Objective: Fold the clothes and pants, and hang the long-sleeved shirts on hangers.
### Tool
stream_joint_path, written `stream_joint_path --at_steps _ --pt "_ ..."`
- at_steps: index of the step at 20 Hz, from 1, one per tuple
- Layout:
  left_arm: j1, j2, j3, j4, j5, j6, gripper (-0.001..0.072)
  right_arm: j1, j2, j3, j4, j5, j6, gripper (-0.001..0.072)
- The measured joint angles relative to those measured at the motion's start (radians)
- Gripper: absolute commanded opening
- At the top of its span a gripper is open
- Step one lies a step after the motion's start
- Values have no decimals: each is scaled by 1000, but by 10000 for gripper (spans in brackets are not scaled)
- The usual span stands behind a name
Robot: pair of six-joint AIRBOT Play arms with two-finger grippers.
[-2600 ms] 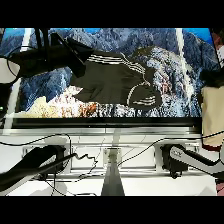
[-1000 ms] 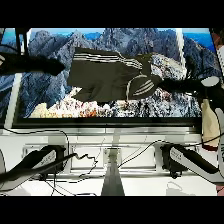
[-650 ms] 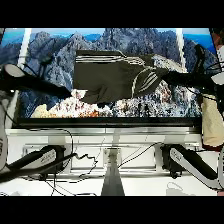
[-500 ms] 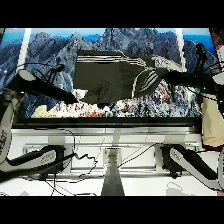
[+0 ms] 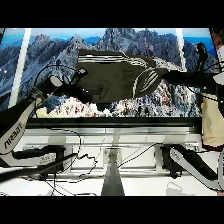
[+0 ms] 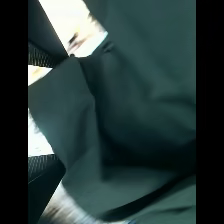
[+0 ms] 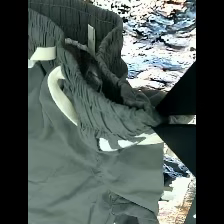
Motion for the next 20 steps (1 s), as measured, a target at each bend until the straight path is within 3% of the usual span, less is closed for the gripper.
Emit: stream_joint_path --at_steps 5,6,8,14,20 --pt "-37 -6 0 0 158 7 564 0 0 0 0 6 2 23" --pt "-40 -6 0 0 171 8 483 0 0 0 0 7 3 24" --pt "-47 -6 0 0 188 10 21 0 0 0 0 7 3 24" --pt "-47 32 12 -68 208 10 12 0 1 8 -2 2 3 23" --pt "50 261 90 -113 222 2 12 0 3 142 -5 2 2 23"
